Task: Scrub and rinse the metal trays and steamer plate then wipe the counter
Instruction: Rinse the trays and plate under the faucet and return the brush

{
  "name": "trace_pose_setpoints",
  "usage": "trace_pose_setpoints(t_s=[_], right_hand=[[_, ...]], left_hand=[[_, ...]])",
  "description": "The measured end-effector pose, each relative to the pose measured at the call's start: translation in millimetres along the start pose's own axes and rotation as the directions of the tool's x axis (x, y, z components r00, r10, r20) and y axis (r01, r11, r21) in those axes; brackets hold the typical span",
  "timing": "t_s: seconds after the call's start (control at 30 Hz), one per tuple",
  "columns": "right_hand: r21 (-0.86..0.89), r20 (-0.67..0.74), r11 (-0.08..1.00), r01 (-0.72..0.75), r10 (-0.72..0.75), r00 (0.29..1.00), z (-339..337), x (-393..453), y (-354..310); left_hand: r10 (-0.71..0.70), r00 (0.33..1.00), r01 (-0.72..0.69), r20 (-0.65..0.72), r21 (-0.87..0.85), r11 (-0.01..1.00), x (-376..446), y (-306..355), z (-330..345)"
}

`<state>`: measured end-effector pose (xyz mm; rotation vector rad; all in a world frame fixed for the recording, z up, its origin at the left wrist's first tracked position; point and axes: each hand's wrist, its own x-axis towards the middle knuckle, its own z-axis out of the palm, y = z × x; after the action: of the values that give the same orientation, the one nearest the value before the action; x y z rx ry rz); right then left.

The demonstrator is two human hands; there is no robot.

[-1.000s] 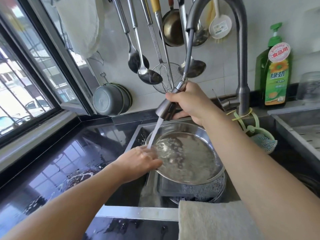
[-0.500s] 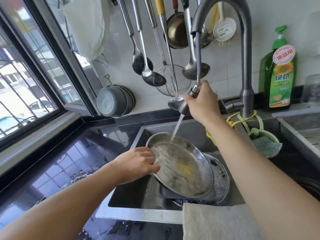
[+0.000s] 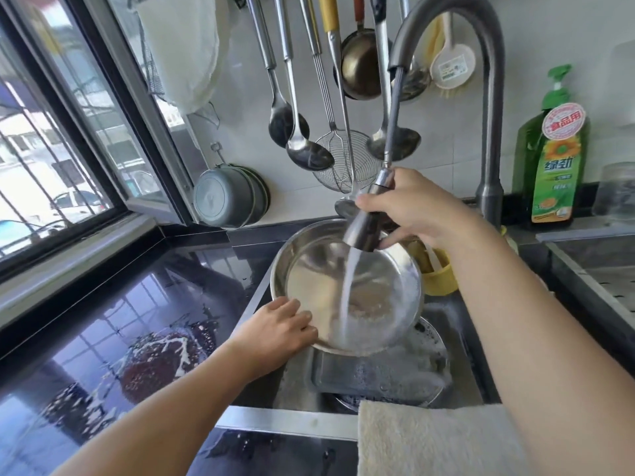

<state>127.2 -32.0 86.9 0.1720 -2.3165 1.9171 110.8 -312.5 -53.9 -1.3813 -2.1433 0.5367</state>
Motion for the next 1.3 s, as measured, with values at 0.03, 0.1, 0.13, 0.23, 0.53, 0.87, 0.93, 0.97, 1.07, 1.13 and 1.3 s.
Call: trace_pose_setpoints(t_s=[0.03,0.1,0.13,0.23,0.53,0.87,0.93,0.97,1.07,1.13,1.3], right_hand=[[0.035,-0.006,0.999,0.011,-0.011,1.0,5.6,2.3,0.9],[0.096,-0.061,0.995,0.025,-0.019,0.998,15.1,7.4,4.9],[0.126,-0.095,0.992,0.03,-0.018,0.995,18.1,11.3,9.2],[0.116,-0.175,0.992,0.053,-0.032,0.984,21.7,21.7,21.3],[-0.296,-0.305,0.955,0.026,-0.12,0.945,5.9,19.5,27.8],[0.013,0.146,0.996,-0.085,0.082,0.986,-71.9,10.4,34.5],[-0.263,0.028,0.962,-0.072,0.082,0.996,-90.0,28.1,52.6],[-0.506,-0.021,0.861,-0.053,0.049,0.999,-96.8,38.1,64.2],[-0.962,0.107,0.256,0.094,0.039,0.993,-105.5,61.7,97.8],[-0.974,0.217,-0.05,0.221,0.073,0.973,-106.7,73.7,108.5],[-0.893,0.172,-0.407,0.191,0.084,0.982,-100.7,96.3,121.7]], left_hand=[[-0.042,0.998,0.041,-0.05,-0.038,0.998,-0.1,3.7,3.7],[-0.102,0.989,0.089,-0.104,-0.129,0.988,-0.8,9.9,9.5],[-0.119,0.987,0.1,-0.103,-0.171,0.98,-1.2,12.6,11.6],[-0.131,0.99,0.112,-0.056,-0.269,0.956,-4.1,11.3,17.9],[0.043,0.984,0.022,0.173,-0.355,0.935,0.8,-18.2,-40.2],[-0.328,0.786,0.616,0.524,-0.614,0.493,83.4,-62.7,-121.9],[-0.379,0.737,0.663,0.56,-0.708,0.245,89.7,-71.0,-120.2],[-0.41,0.704,0.672,0.58,-0.731,0.121,92.5,-72.8,-116.9],[-0.506,0.598,0.72,0.622,-0.694,-0.002,96.6,-72.1,-99.7],[-0.541,0.524,0.774,0.658,-0.633,-0.022,97.4,-71.6,-87.2],[-0.606,0.287,0.824,0.742,-0.514,-0.24,87.5,-81.0,-65.1]])
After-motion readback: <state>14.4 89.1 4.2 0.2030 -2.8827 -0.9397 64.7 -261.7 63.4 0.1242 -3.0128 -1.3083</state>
